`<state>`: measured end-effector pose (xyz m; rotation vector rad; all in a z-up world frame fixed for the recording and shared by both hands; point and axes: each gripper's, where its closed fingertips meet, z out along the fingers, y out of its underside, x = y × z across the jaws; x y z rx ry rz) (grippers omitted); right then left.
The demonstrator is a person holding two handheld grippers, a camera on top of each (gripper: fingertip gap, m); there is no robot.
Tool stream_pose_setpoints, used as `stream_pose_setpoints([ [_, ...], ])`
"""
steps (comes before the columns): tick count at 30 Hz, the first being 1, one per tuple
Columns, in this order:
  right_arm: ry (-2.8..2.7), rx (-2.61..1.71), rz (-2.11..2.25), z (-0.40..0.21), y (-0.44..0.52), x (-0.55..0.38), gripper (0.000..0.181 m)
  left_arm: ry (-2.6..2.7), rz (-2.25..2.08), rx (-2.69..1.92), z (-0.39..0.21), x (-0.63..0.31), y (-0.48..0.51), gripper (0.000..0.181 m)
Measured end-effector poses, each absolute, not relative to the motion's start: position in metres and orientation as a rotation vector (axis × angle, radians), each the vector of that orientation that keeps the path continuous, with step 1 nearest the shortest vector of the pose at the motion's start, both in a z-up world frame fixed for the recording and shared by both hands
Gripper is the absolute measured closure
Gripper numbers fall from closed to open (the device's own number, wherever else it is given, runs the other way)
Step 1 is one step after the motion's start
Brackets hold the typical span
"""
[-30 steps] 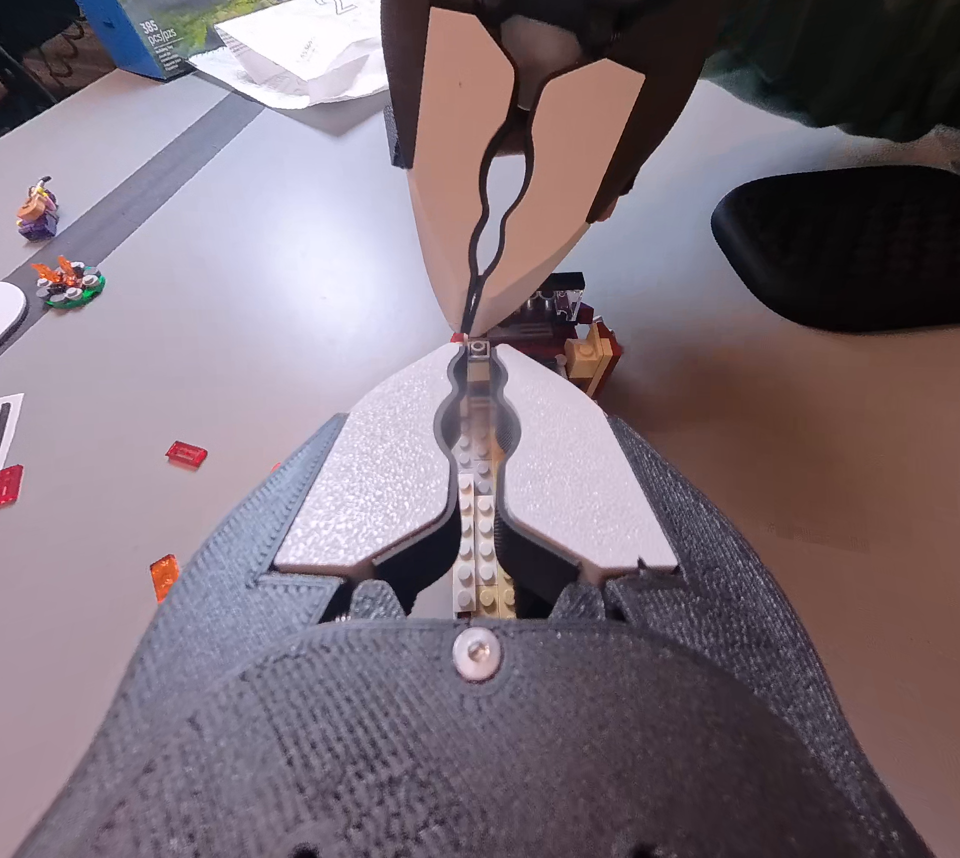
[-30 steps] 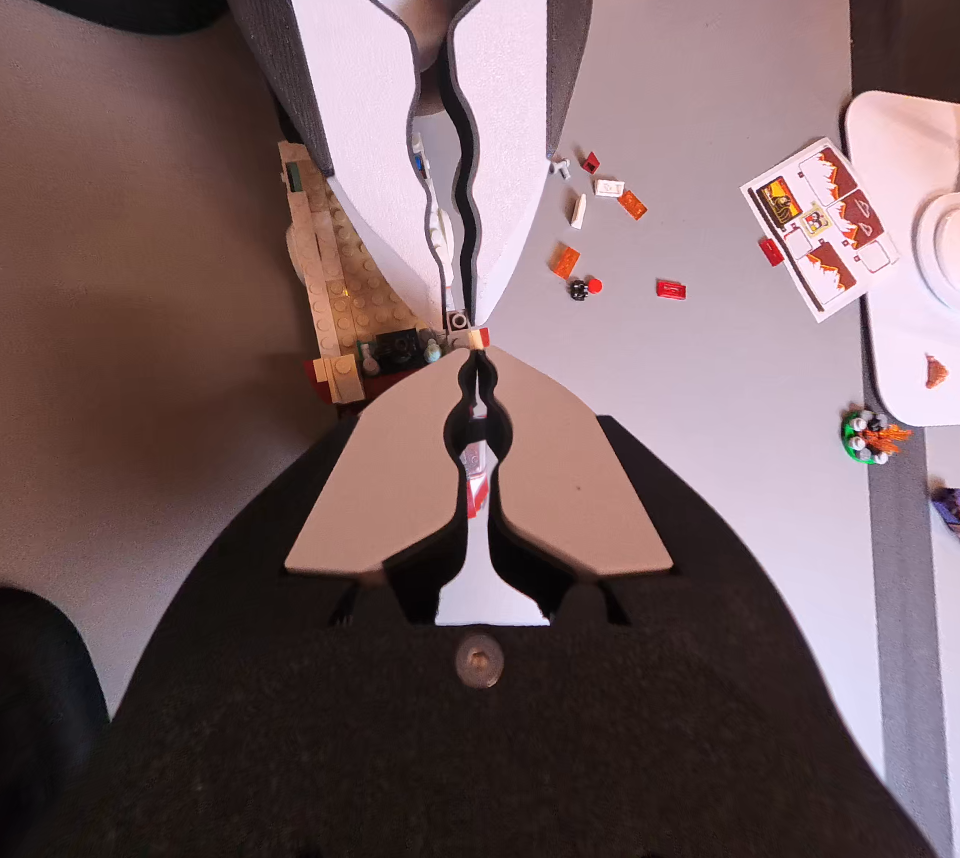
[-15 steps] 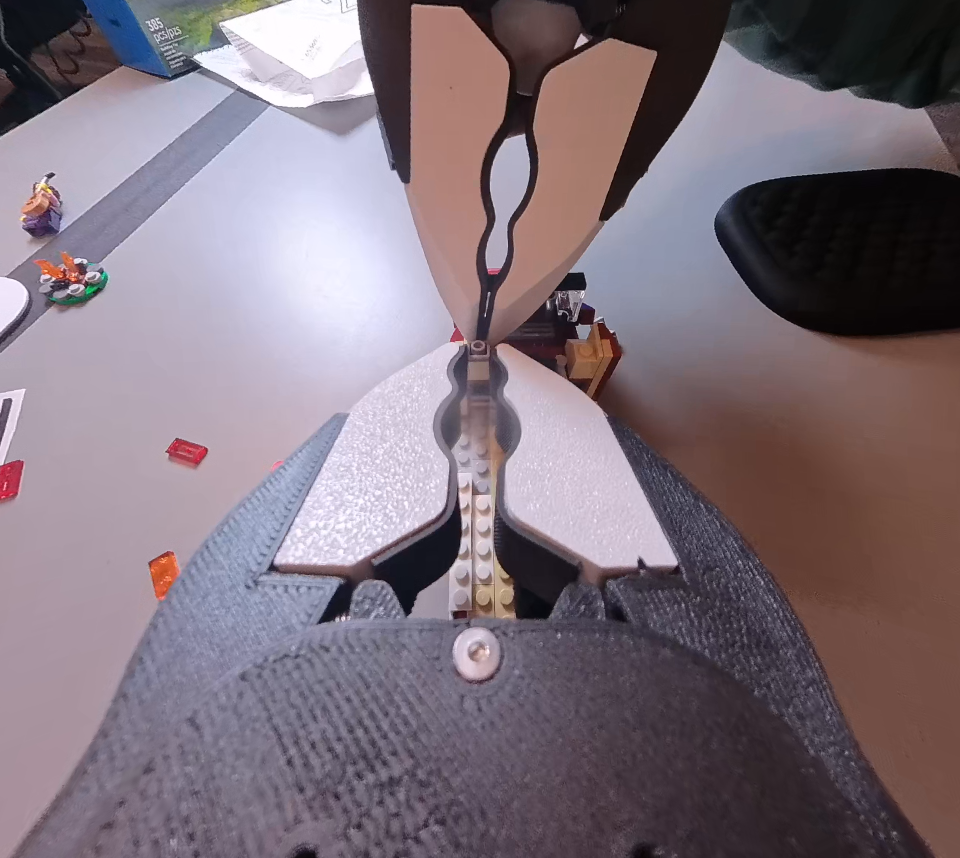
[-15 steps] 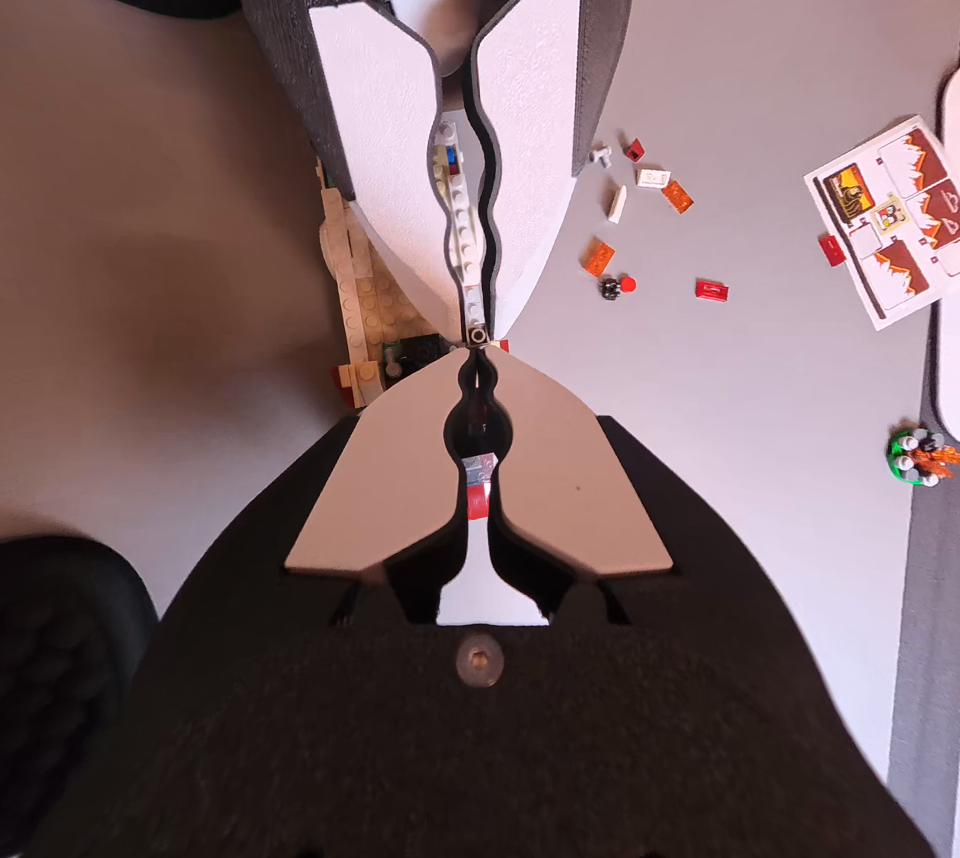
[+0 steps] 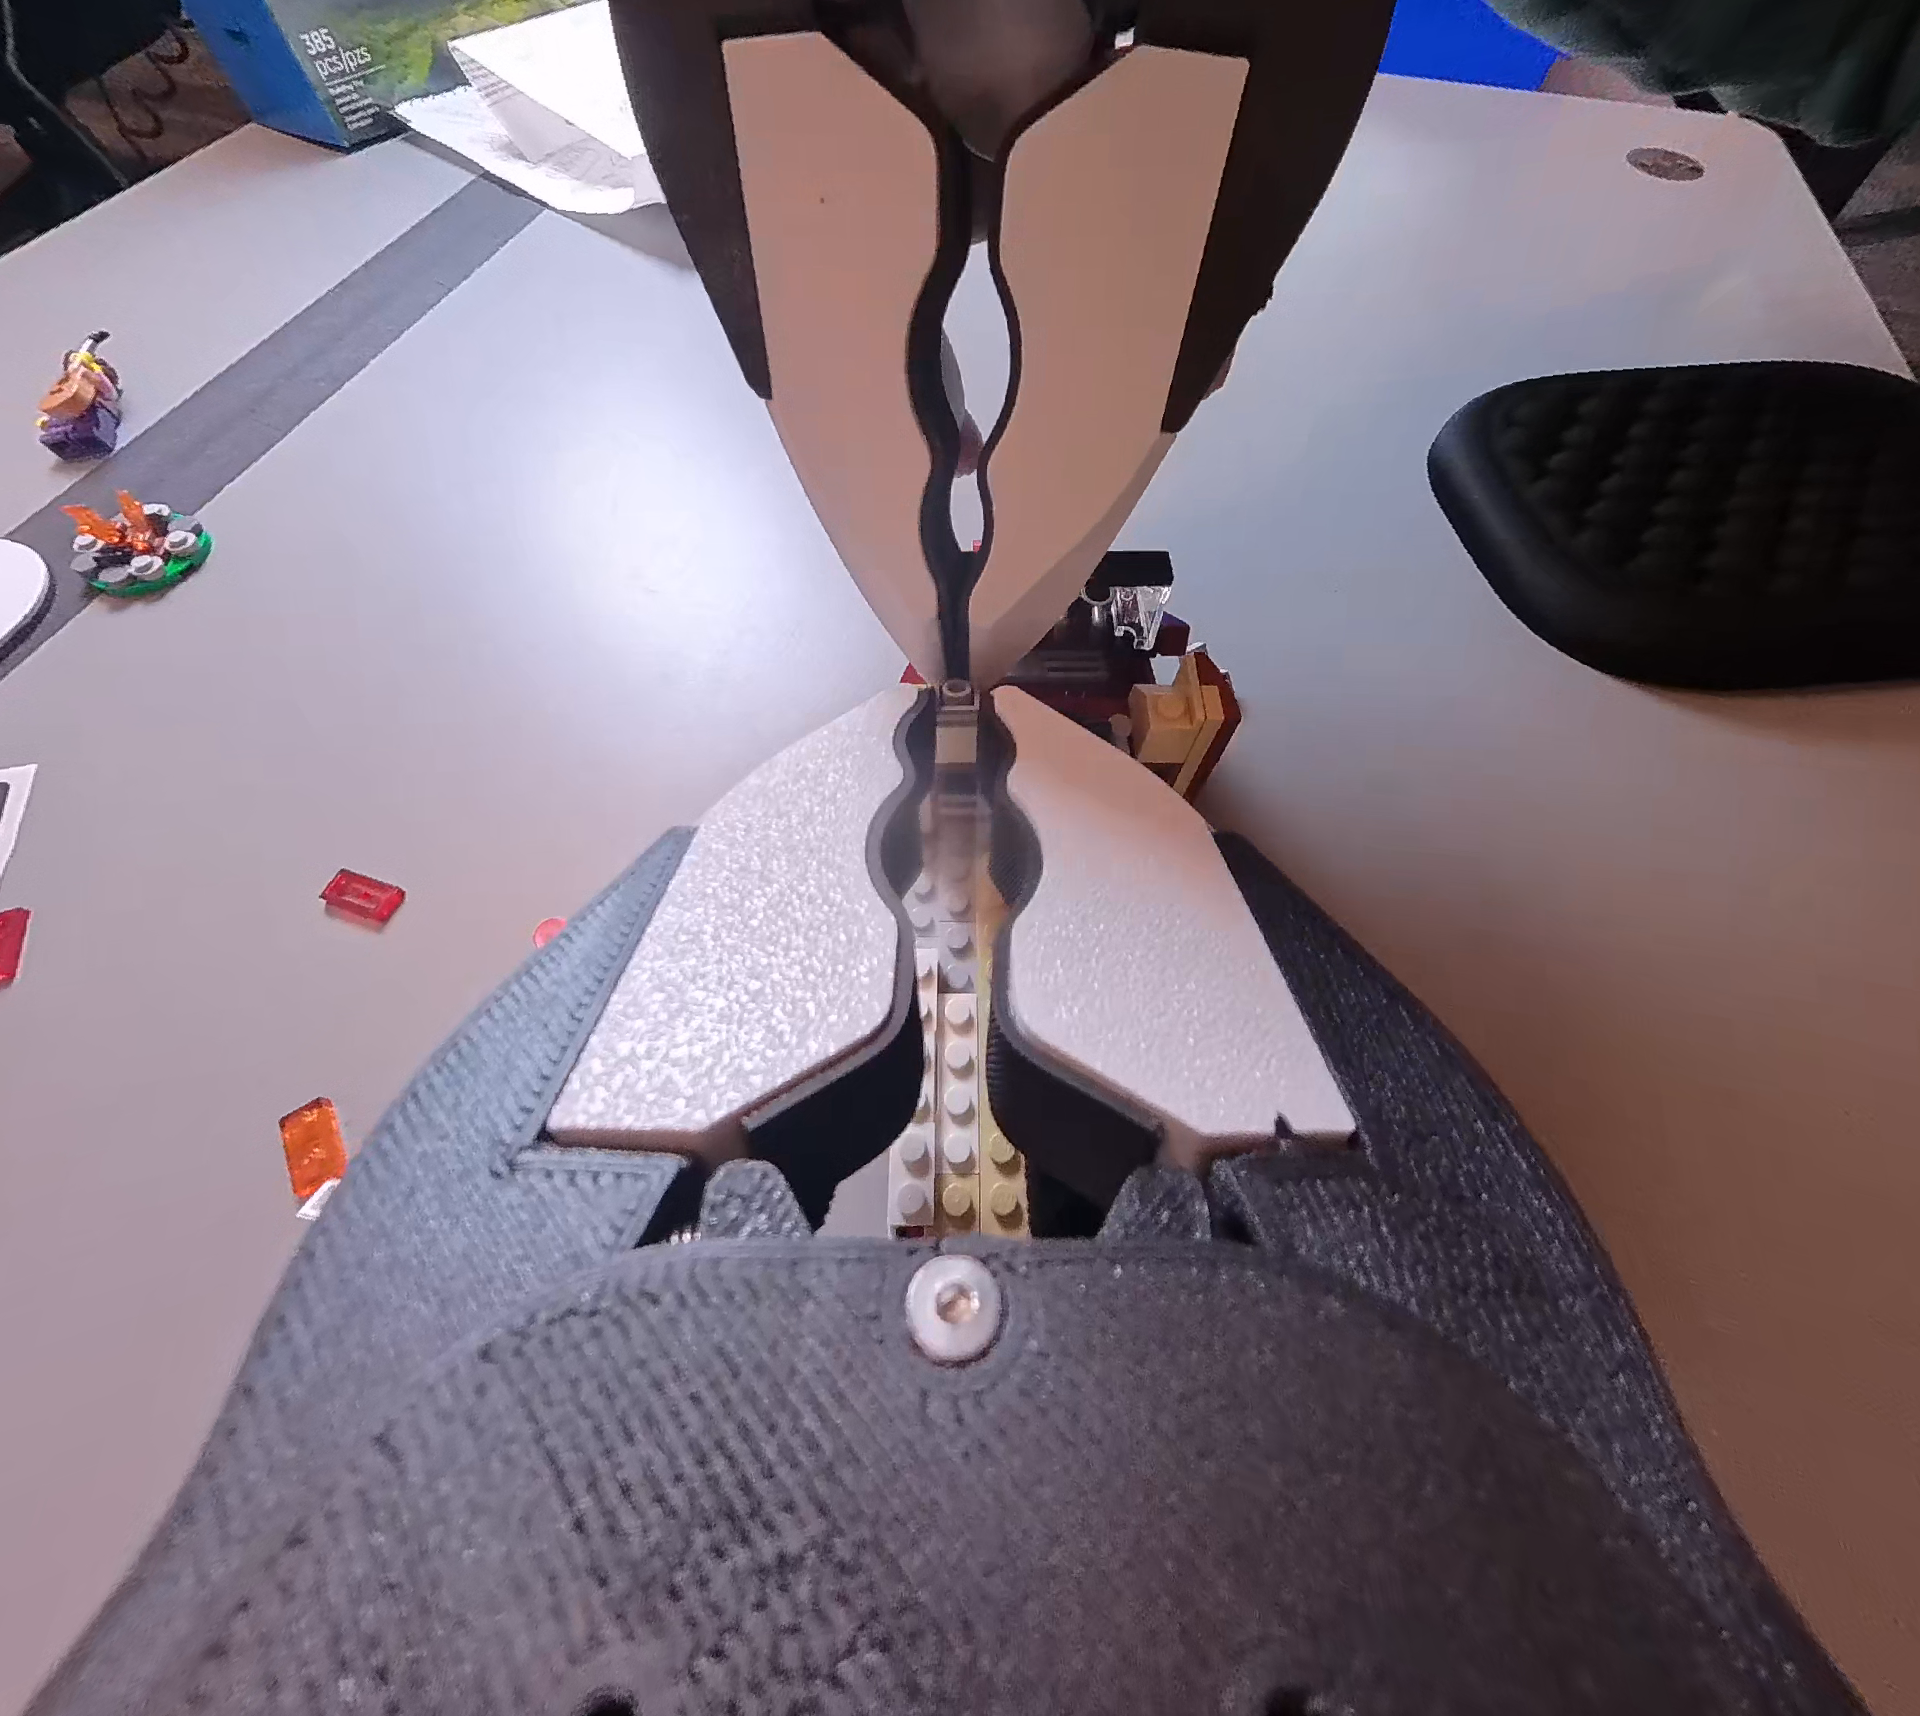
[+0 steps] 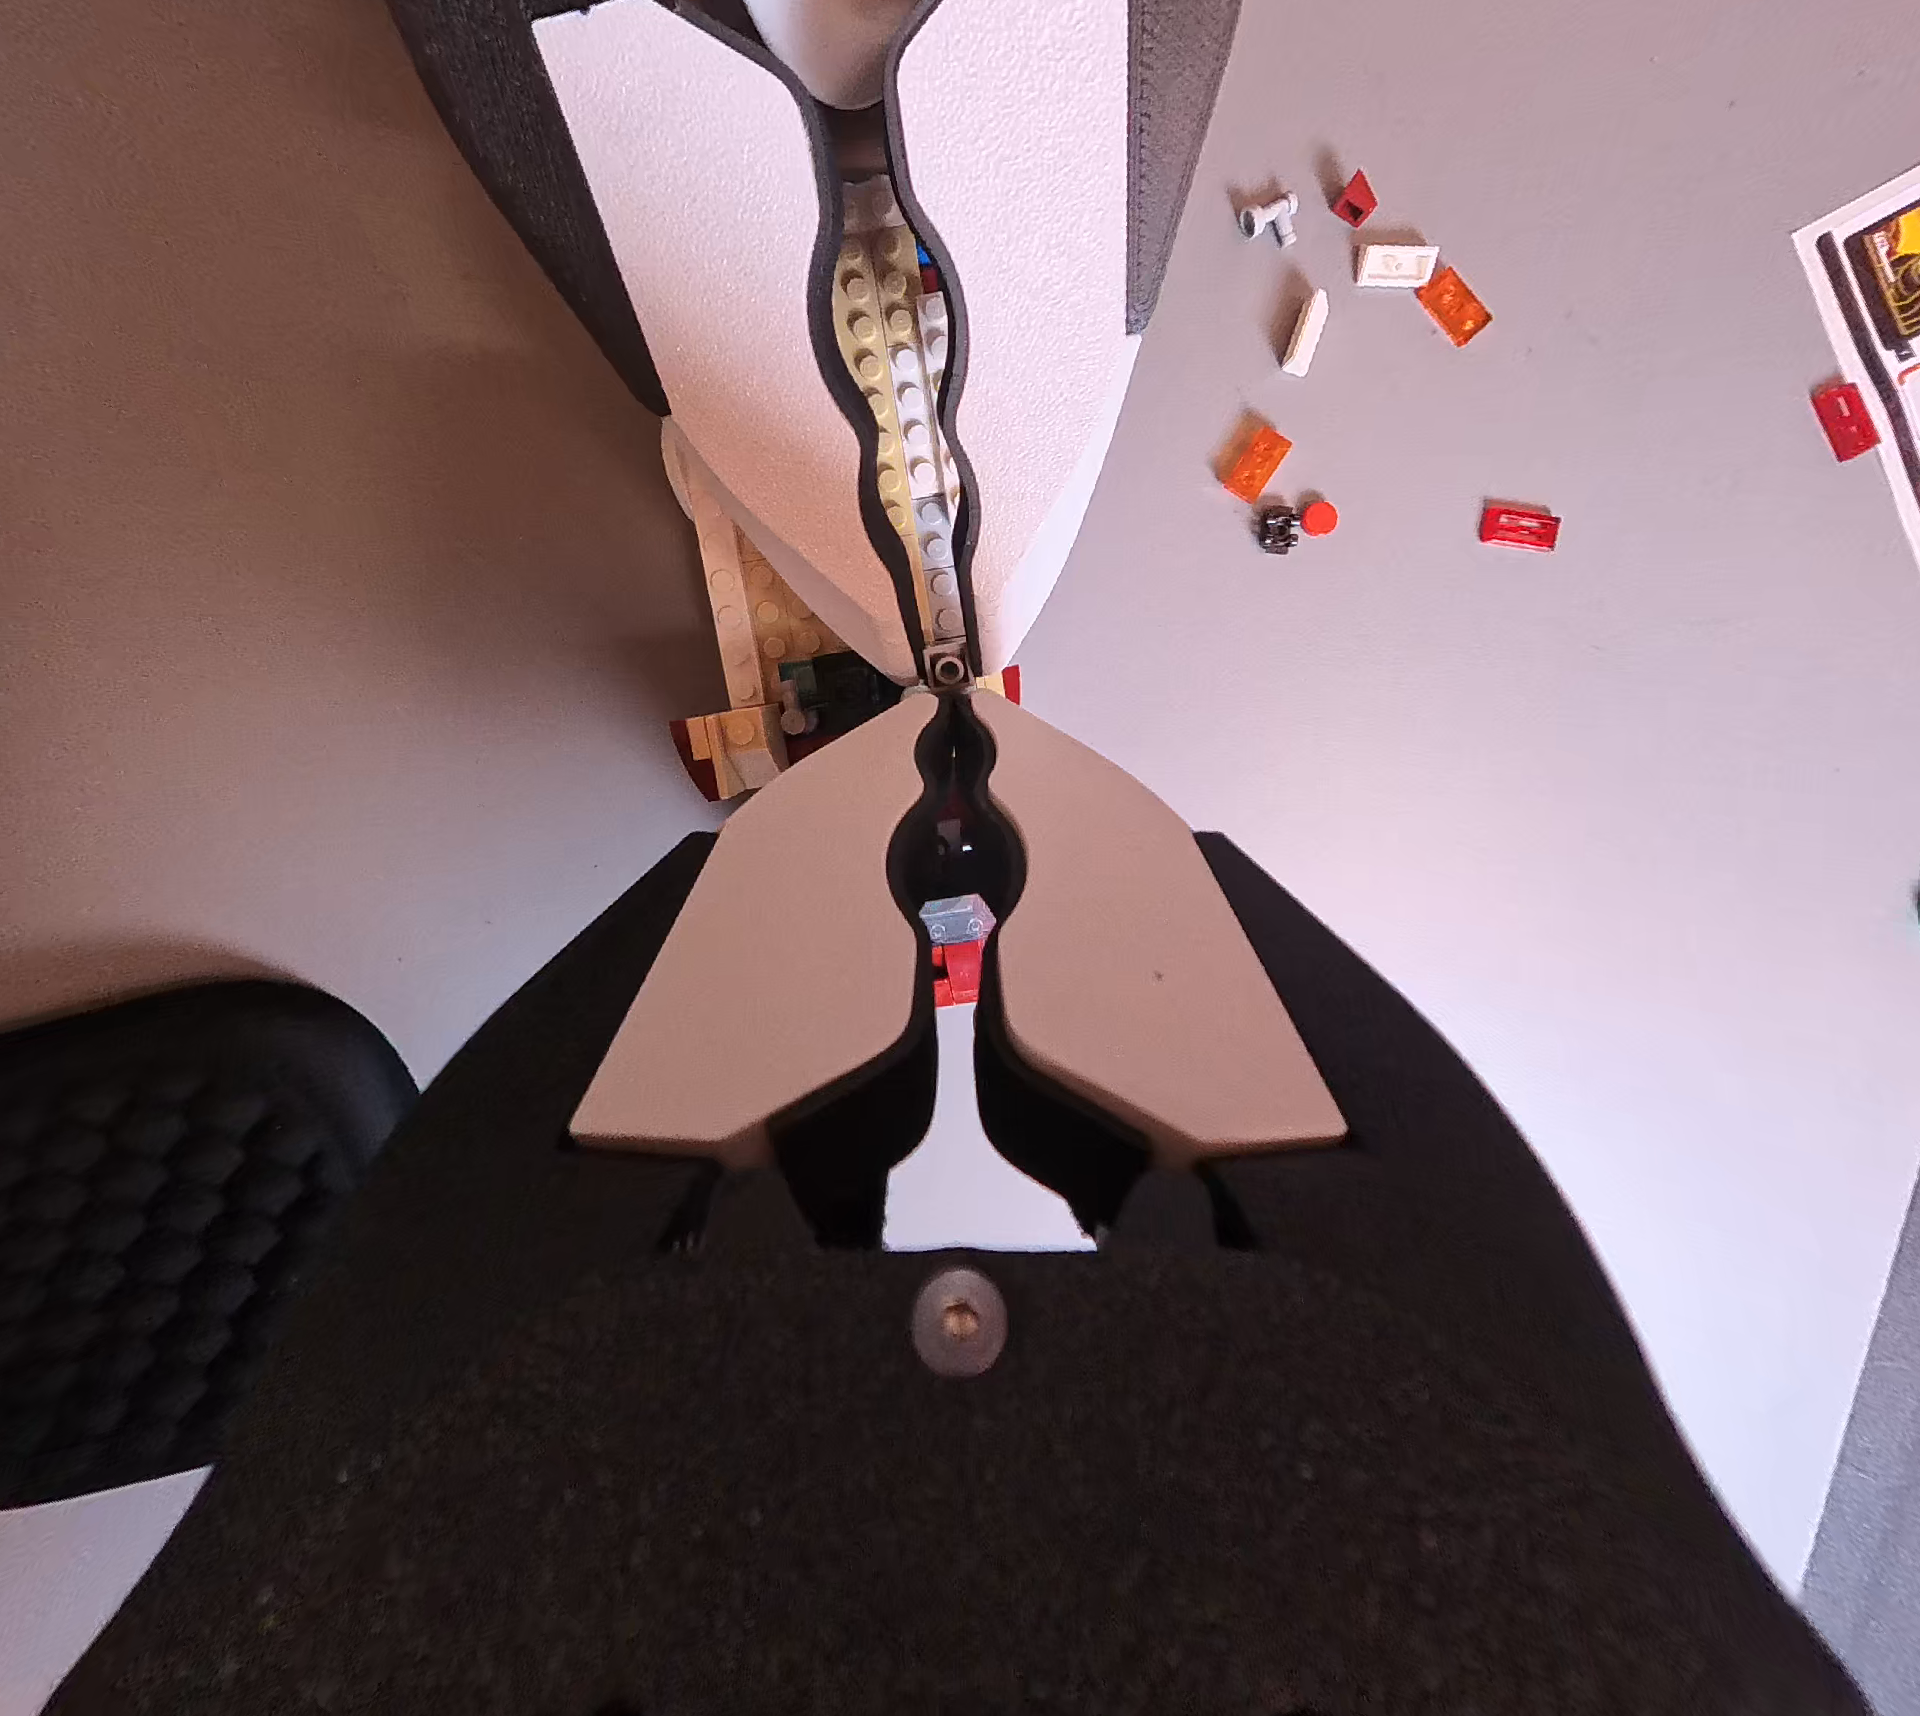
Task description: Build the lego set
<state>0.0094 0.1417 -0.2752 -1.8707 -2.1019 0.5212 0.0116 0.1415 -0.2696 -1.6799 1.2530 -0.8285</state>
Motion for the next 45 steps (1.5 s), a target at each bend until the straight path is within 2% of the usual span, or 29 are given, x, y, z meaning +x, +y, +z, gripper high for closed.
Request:
stream_pose_setpoints([
  [16, -2.128, -1.840, 0.434, -0.2752, 0.1422, 0.0094, 0.181, 1.205, -0.861, -1.674, -0.2707, 0.0111, 0.1416, 0.173],
  [45, -2.031, -1.901, 0.704, -0.2741, 0.1423, 0.0083, 0.181, 1.224, -0.831, -1.711, -0.2737, 0.0111, 0.1419, 0.173],
])
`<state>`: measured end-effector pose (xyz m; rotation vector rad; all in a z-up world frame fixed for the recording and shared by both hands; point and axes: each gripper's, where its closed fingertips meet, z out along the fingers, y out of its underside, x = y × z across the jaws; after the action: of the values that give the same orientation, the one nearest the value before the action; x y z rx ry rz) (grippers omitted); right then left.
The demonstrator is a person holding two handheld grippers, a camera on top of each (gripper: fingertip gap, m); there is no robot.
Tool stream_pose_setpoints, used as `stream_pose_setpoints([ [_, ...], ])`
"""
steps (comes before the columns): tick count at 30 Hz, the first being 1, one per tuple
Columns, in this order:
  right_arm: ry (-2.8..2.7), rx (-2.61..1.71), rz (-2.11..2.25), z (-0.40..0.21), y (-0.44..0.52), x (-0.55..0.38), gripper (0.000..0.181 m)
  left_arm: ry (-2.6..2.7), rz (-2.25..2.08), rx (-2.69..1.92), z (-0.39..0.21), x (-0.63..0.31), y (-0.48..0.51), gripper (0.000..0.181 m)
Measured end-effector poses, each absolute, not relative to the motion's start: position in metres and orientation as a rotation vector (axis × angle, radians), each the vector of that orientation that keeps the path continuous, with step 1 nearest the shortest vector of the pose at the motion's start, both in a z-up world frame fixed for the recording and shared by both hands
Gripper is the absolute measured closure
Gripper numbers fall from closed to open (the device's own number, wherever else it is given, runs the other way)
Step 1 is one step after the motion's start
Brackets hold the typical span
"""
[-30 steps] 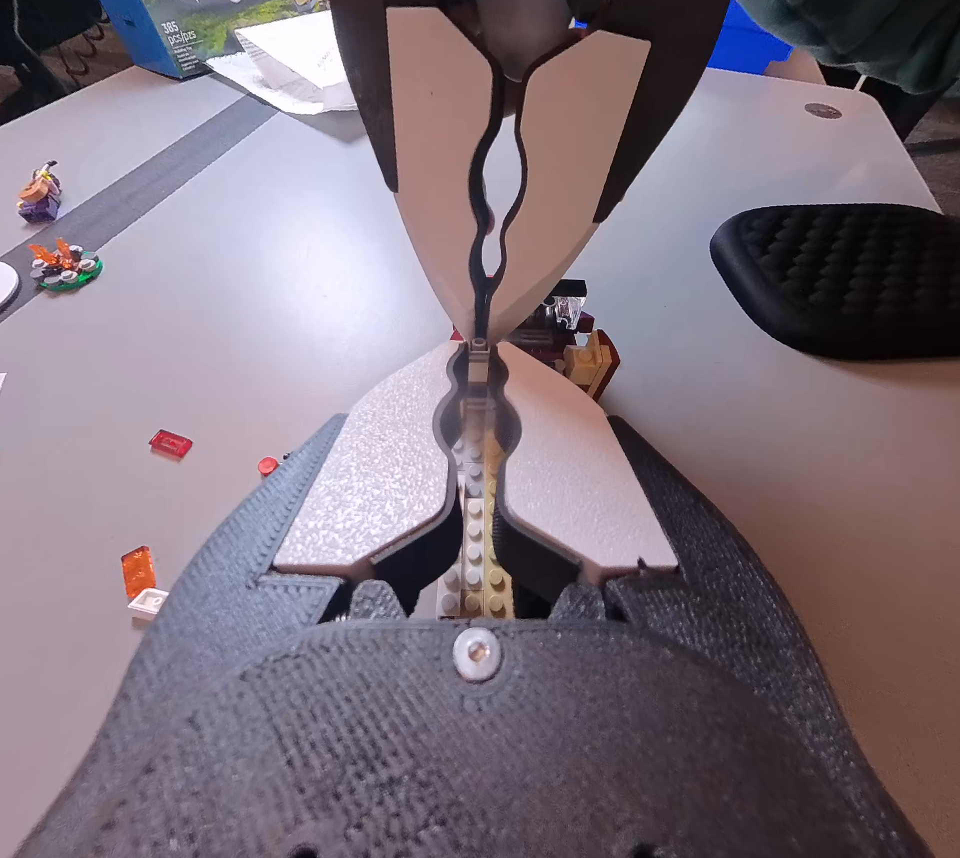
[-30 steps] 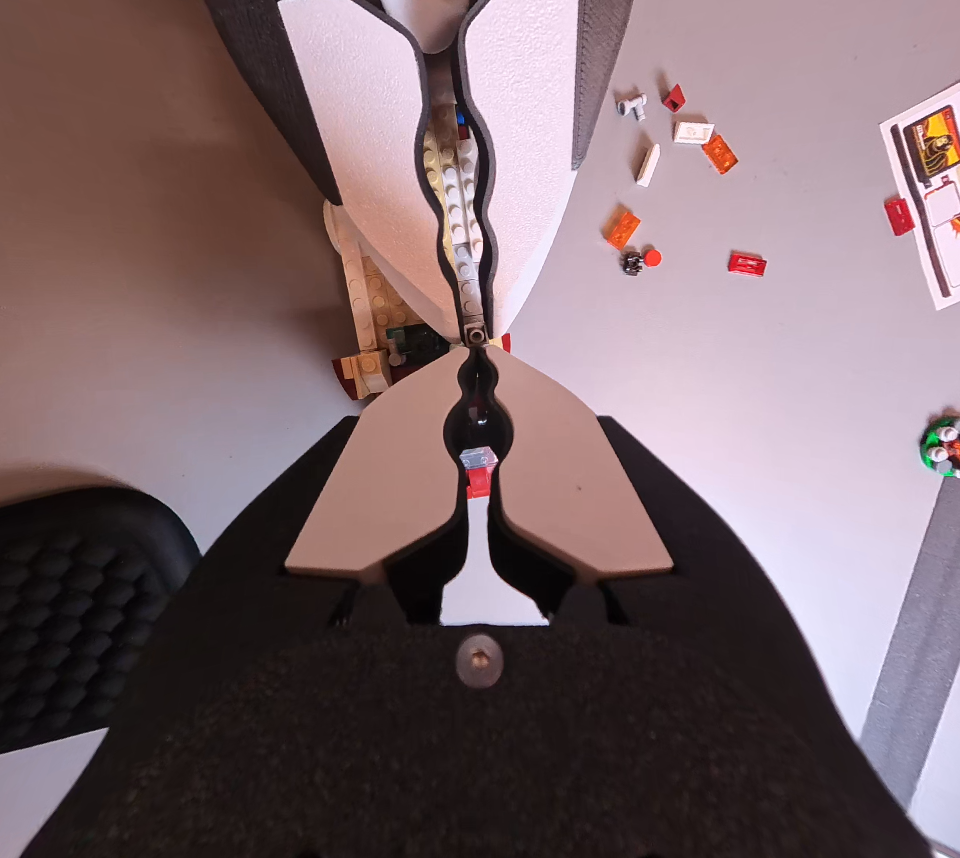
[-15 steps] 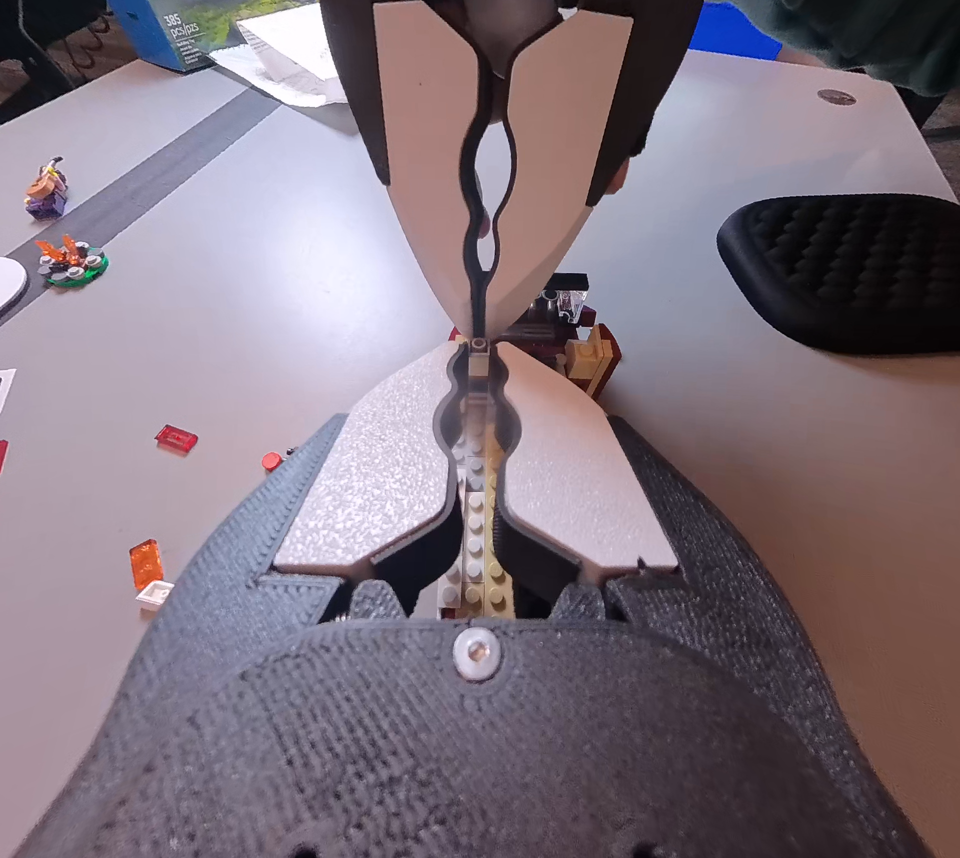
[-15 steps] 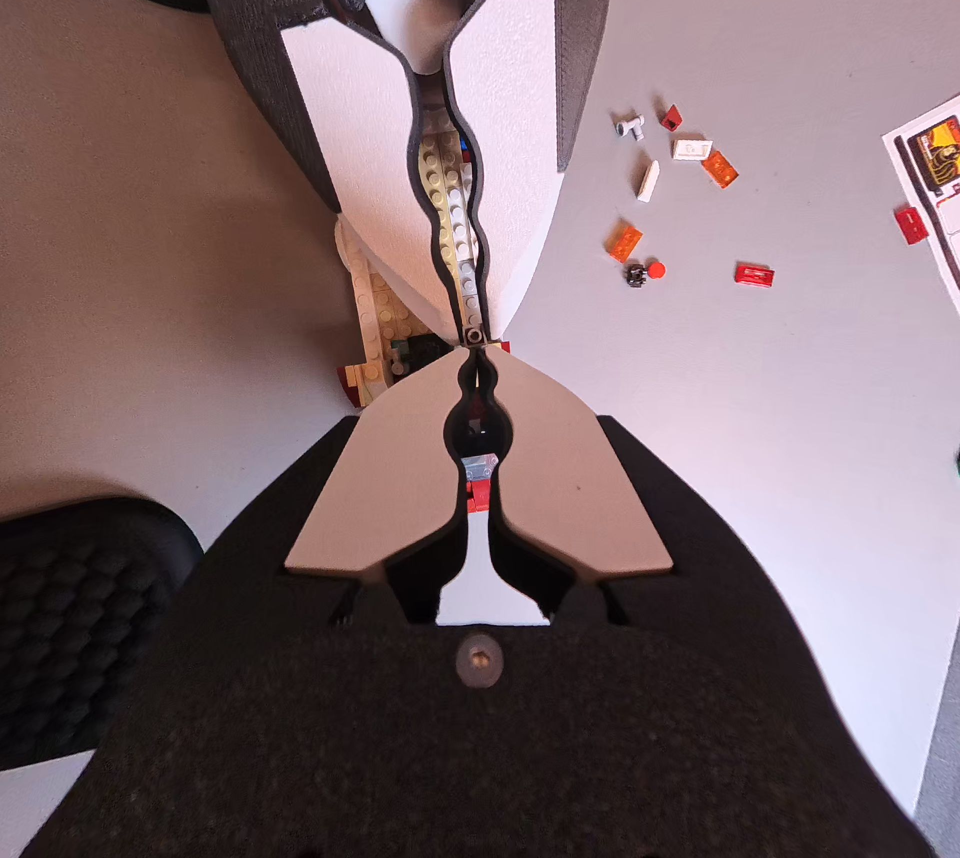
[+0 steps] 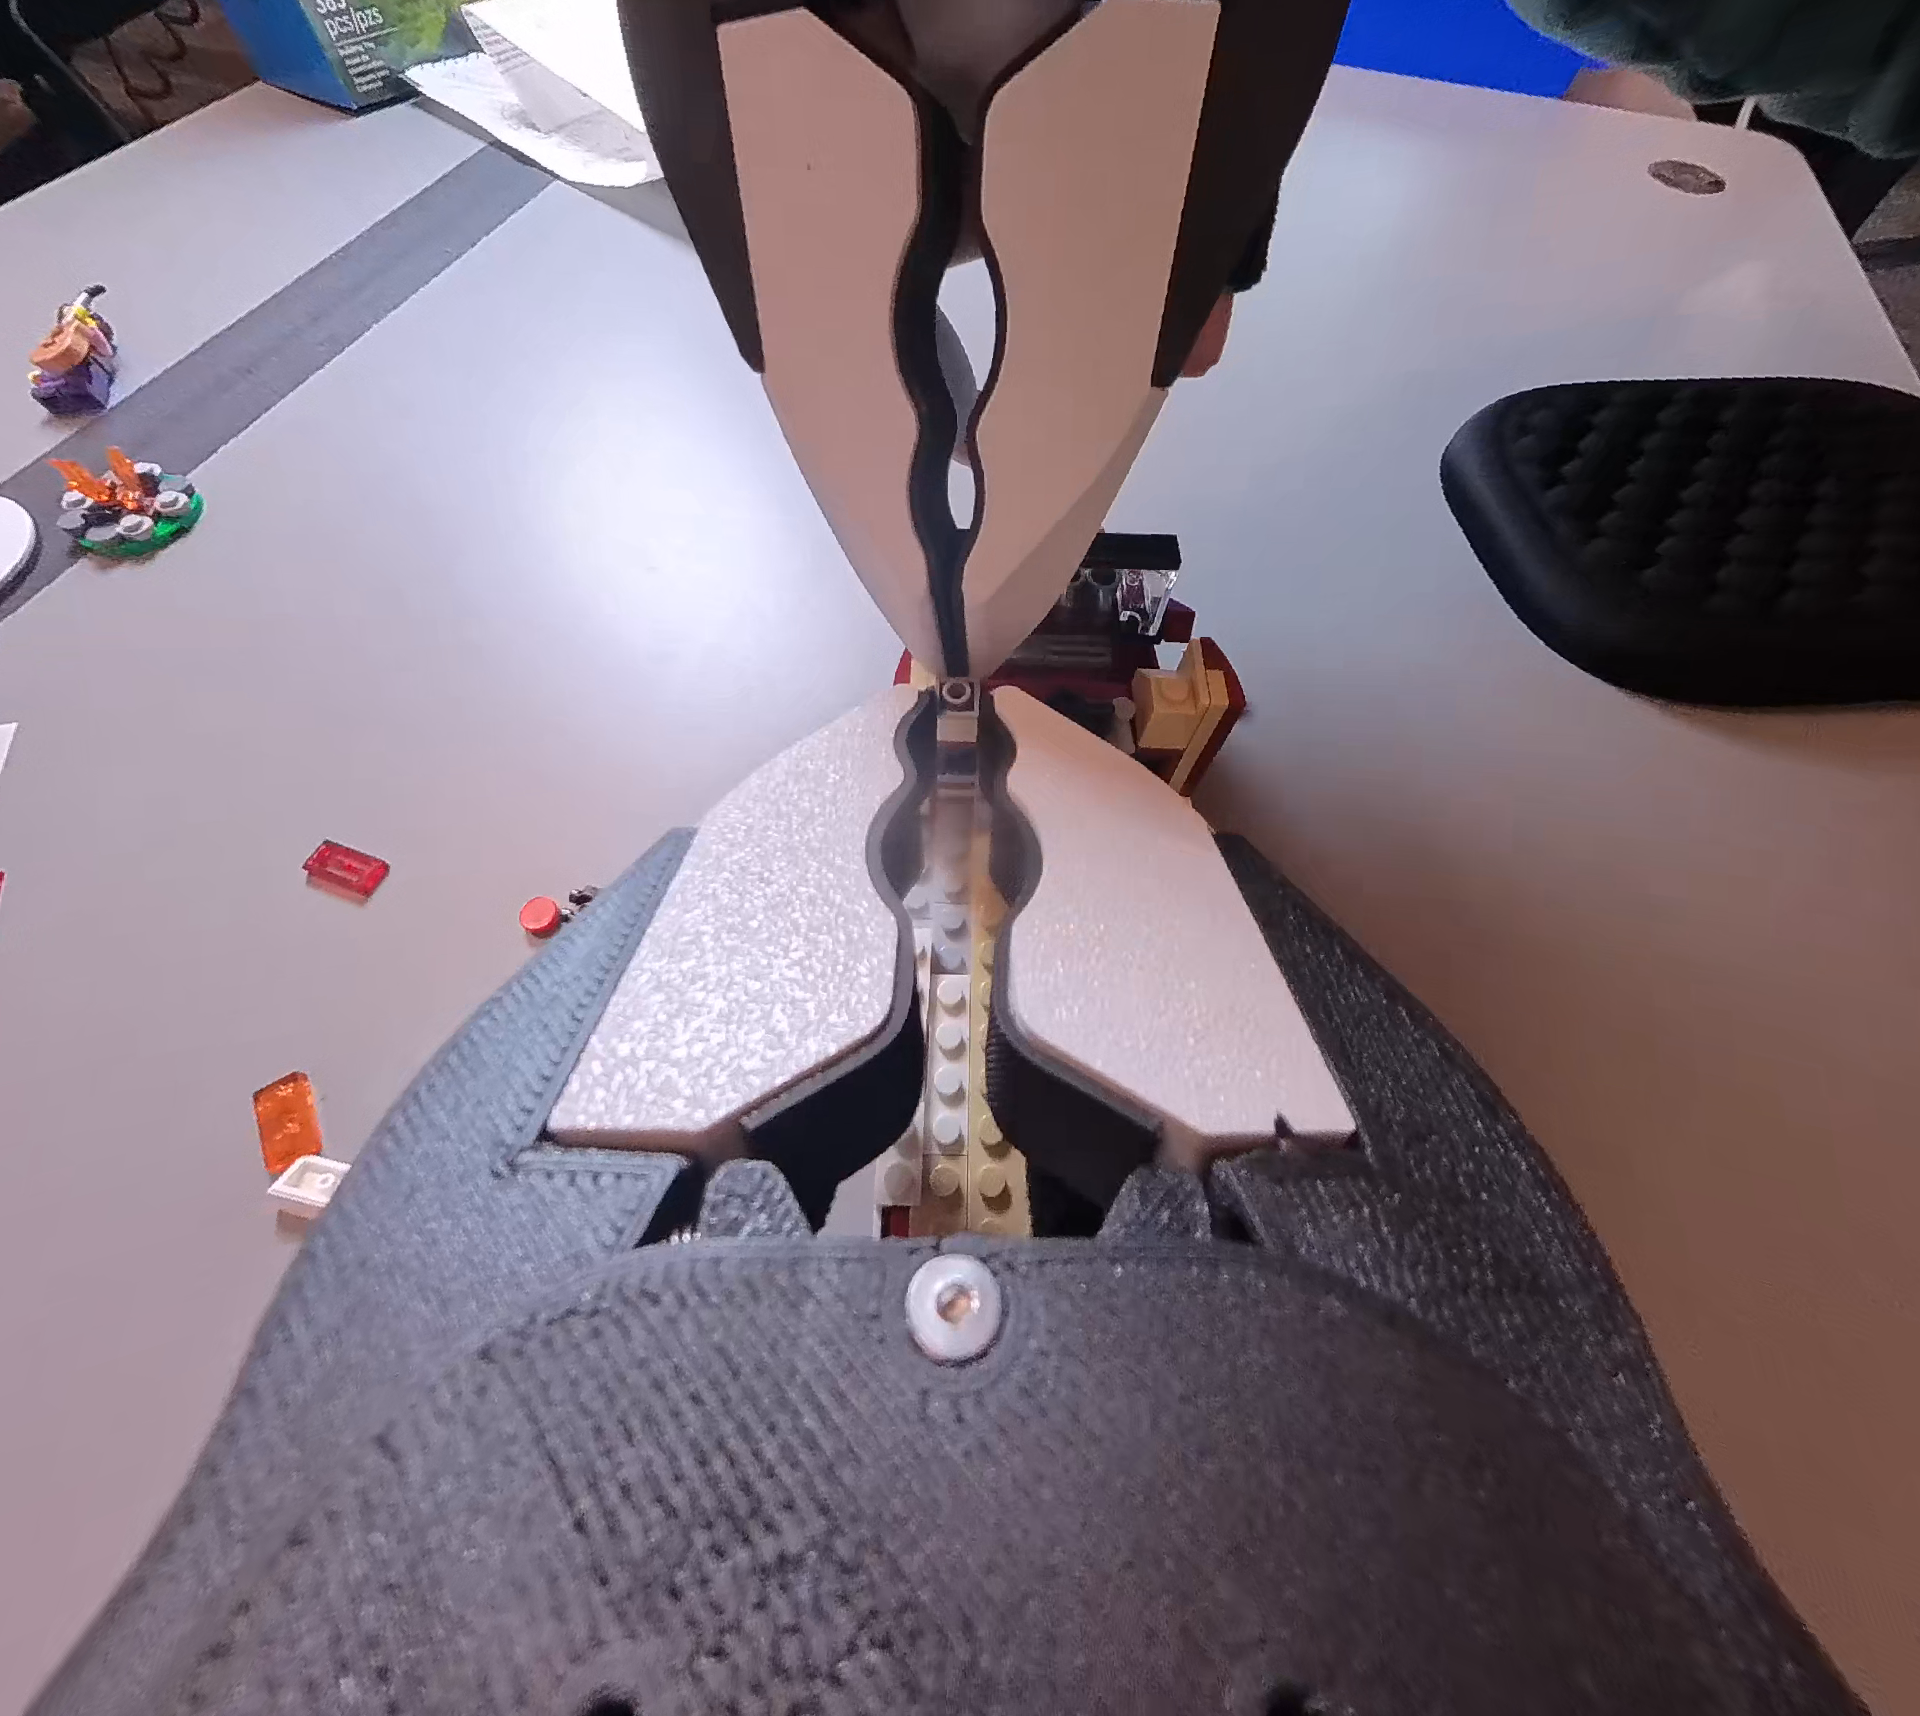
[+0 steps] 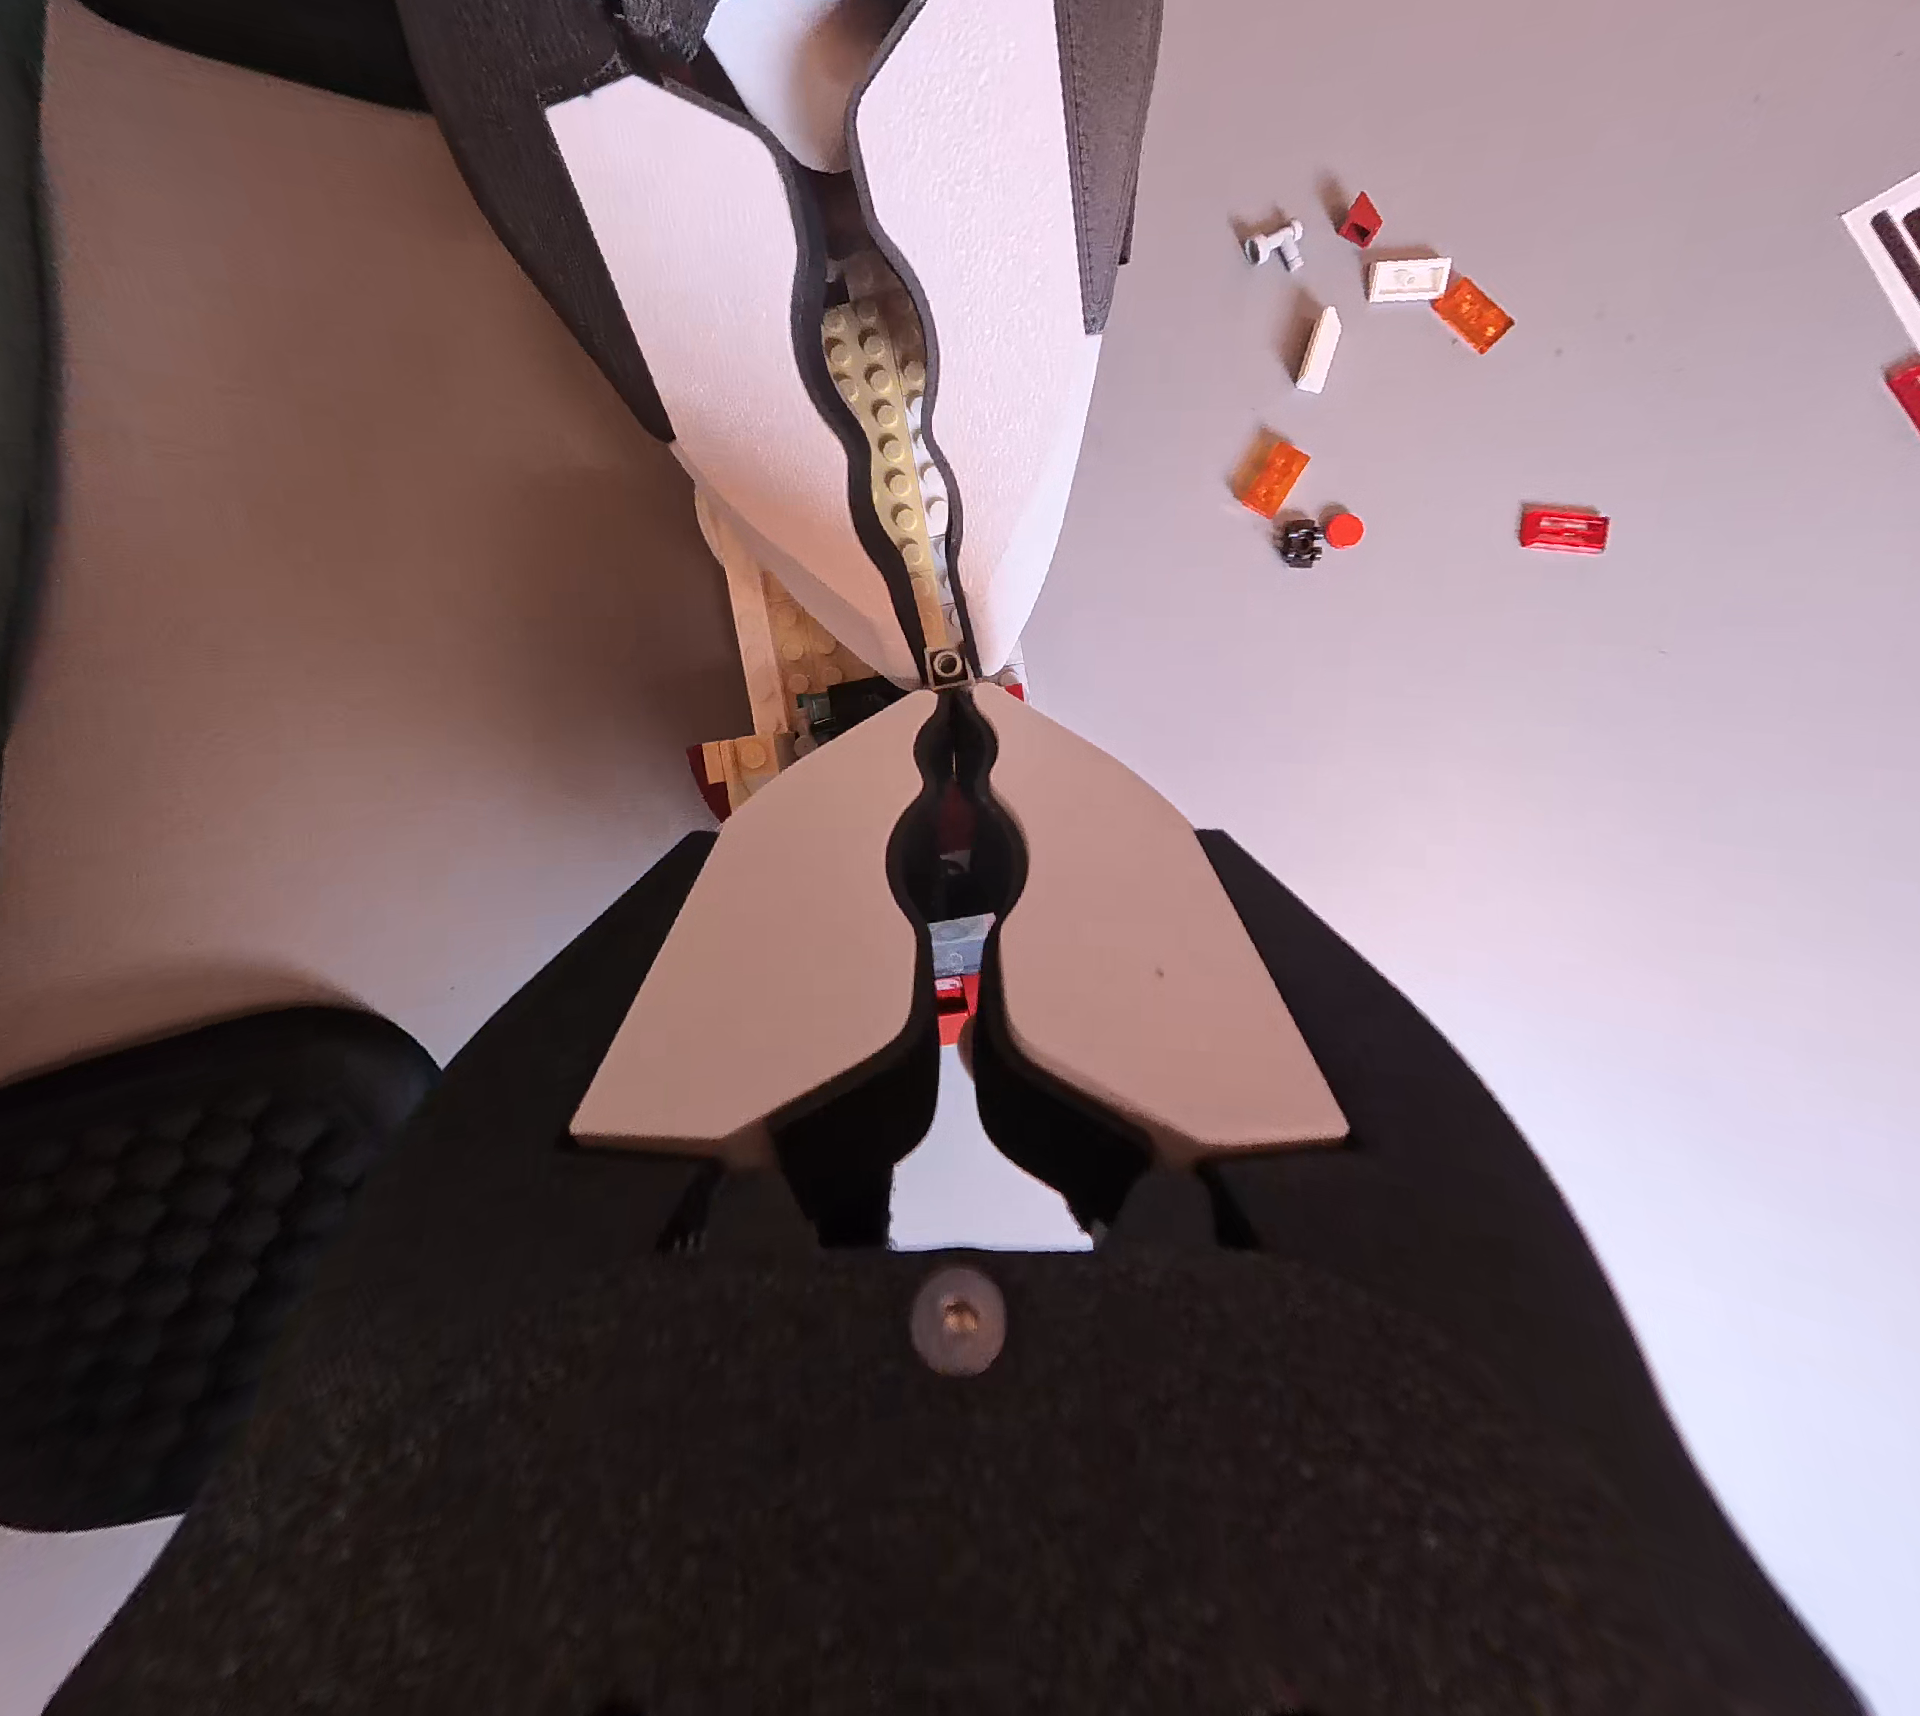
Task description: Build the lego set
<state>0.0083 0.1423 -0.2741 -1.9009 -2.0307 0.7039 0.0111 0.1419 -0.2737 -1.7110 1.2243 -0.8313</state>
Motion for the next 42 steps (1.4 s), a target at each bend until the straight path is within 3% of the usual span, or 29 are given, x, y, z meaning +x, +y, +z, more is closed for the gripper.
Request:
stream_pose_setpoints([
  [28, -1.840, -1.796, 0.848, -0.259, 0.150, 0.014, 0.181, 1.227, -0.807, -1.744, -0.274, 0.015, 0.142, 0.167],
  [30, -1.779, -1.769, 0.839, -0.252, 0.152, 0.020, 0.166, 1.225, -0.824, -1.747, -0.274, 0.013, 0.141, 0.161],
  [33, -1.684, -1.727, 0.798, -0.249, 0.151, 0.027, 0.157, 1.209, -0.823, -1.735, -0.272, 0.012, 0.142, 0.162],
  [42, -1.335, -1.705, 0.669, -0.260, 0.124, 0.049, 0.149, 1.199, -0.825, -1.712, -0.270, 0.015, 0.141, 0.170],
])
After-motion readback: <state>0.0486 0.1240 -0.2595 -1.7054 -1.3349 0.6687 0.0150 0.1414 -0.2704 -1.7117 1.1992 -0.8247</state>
